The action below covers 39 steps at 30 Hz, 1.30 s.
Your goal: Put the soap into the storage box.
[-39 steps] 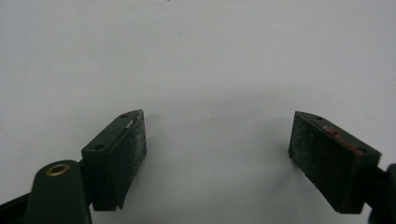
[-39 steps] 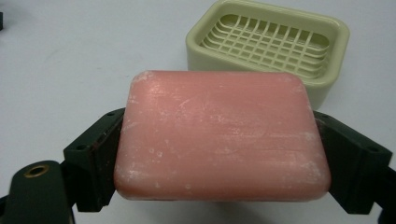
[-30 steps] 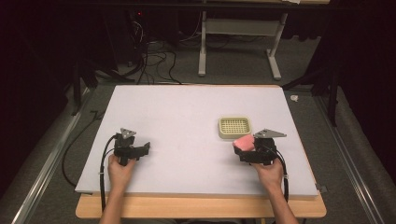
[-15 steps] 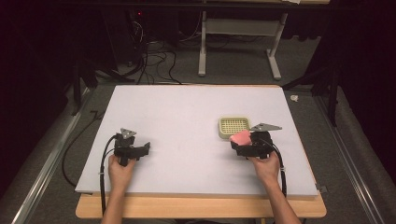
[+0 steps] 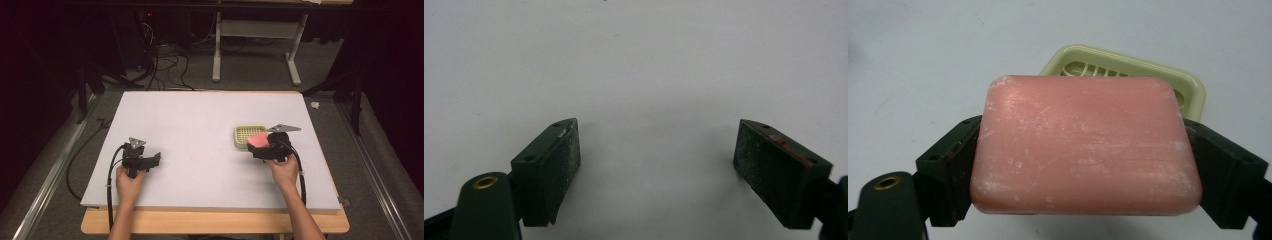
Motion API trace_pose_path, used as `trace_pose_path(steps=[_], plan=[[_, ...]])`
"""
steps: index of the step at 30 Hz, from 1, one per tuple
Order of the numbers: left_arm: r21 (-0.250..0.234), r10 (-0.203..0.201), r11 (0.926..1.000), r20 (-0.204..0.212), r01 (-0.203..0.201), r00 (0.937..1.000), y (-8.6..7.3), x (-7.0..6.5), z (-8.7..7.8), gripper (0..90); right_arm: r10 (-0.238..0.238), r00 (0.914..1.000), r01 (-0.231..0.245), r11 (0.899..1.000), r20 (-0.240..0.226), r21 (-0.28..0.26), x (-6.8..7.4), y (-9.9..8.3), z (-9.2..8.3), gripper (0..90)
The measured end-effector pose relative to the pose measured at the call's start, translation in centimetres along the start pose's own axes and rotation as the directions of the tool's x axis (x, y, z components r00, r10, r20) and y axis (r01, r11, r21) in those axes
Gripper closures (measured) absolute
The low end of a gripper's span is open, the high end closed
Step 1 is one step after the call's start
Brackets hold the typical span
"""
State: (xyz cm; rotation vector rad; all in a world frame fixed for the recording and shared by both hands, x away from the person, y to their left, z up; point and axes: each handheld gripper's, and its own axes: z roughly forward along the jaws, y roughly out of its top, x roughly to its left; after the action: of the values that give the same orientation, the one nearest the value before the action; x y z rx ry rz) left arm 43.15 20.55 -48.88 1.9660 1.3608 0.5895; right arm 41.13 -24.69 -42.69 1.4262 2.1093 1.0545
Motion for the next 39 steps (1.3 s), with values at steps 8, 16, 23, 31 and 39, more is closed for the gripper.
trace_pose_path(steps=[8, 16, 23, 31, 39], plan=[[-0.001, -0.001, 1.0000, 0.000, 0.001, 1.0000, 0.0, 0.0, 0.0, 19.3, 0.015, 0.9998, -0.015, 1.000, 0.016, 0.003, -0.6, 0.8, 0.4, 13.7], [-0.001, -0.002, 1.0000, 0.000, 0.002, 1.0000, 0.0, 0.0, 0.0, 19.3, 0.024, 0.9990, -0.024, 1.000, 0.039, 0.013, -0.9, 1.7, 1.0, 13.7], [0.000, -0.001, 1.0000, 0.000, 0.001, 1.0000, 0.0, 0.0, 0.0, 19.3, 0.029, 0.9980, -0.030, 0.999, 0.057, 0.018, -1.2, 2.6, 1.6, 13.7], [0.000, -0.001, 1.0000, 0.000, 0.001, 1.0000, 0.0, 0.0, 0.0, 19.3, 0.030, 0.9972, -0.033, 0.998, 0.069, 0.047, -1.5, 3.3, 2.4, 13.7], [0.000, -0.002, 1.0000, 0.001, 0.002, 1.0000, 0.0, 0.0, 0.0, 19.3, 0.059, 0.9953, -0.065, 0.995, 0.076, 0.078, -1.7, 3.2, 3.8, 13.7]])
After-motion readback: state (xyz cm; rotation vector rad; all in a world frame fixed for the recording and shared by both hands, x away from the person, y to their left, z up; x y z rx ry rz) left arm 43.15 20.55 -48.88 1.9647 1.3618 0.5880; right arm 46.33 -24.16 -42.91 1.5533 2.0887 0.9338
